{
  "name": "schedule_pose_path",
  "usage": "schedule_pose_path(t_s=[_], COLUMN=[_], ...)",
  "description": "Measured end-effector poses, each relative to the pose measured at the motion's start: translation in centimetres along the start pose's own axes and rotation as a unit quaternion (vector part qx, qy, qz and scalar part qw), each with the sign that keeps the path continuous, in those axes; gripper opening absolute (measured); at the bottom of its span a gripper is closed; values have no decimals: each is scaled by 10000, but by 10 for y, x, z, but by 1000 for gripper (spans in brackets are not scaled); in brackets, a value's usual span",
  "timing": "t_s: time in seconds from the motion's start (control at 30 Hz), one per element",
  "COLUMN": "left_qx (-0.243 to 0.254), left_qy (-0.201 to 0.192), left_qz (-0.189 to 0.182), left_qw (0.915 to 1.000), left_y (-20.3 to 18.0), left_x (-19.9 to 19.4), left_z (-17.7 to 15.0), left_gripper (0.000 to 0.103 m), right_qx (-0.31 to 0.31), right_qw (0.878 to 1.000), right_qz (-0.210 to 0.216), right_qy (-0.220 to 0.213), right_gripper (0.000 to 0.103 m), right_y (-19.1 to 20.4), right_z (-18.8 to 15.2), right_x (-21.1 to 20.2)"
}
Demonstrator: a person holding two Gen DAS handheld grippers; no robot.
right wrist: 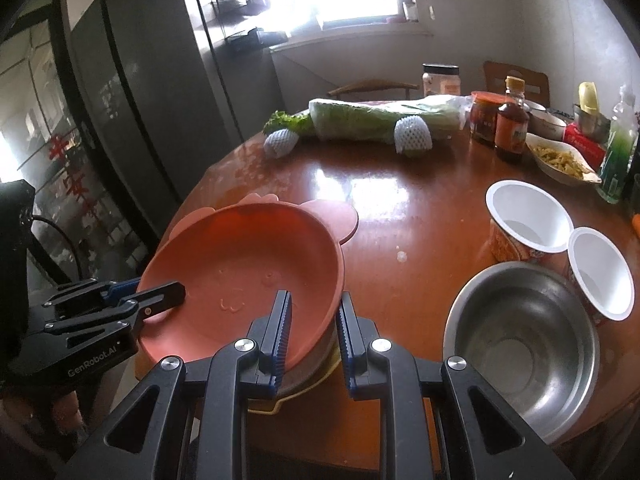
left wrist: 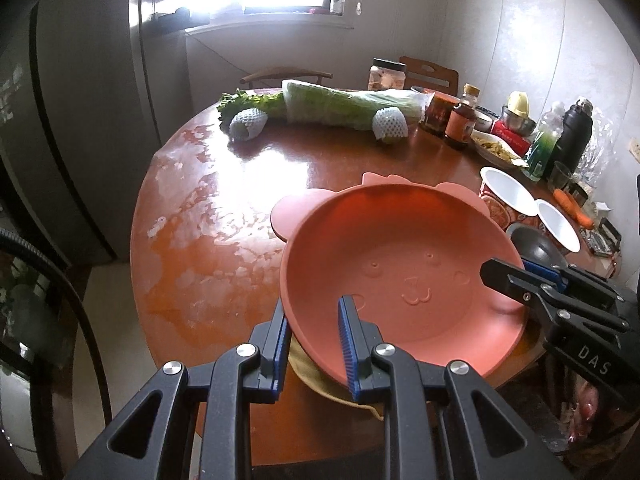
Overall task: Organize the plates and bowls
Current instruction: 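Lower the pink plate with the left tool onto the yellow plate stack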
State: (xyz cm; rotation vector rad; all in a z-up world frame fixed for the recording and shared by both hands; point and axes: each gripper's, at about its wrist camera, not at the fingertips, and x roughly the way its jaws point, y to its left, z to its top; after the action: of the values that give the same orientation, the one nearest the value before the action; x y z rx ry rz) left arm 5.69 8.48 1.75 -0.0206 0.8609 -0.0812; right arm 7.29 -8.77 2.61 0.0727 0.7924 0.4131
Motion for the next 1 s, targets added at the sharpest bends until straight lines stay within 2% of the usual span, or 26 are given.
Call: schedule_pose_path(t_s=[0.43, 1.0], left_qx=[110, 81], left_qy=[-35, 62], left_qz=[247, 250], left_qw=[9996, 9996], left_y=[-7, -7], left_x=[6, 19], left_z=[-14, -23], left_gripper=[24, 25], right_qx=[-49, -44], right_qw=[9998, 9993], right_qz=[-36, -132], right_qy=[185, 335], right_gripper=[23, 23], right_y=[-3, -5], right_z=[-10, -18], right_x=[12, 22])
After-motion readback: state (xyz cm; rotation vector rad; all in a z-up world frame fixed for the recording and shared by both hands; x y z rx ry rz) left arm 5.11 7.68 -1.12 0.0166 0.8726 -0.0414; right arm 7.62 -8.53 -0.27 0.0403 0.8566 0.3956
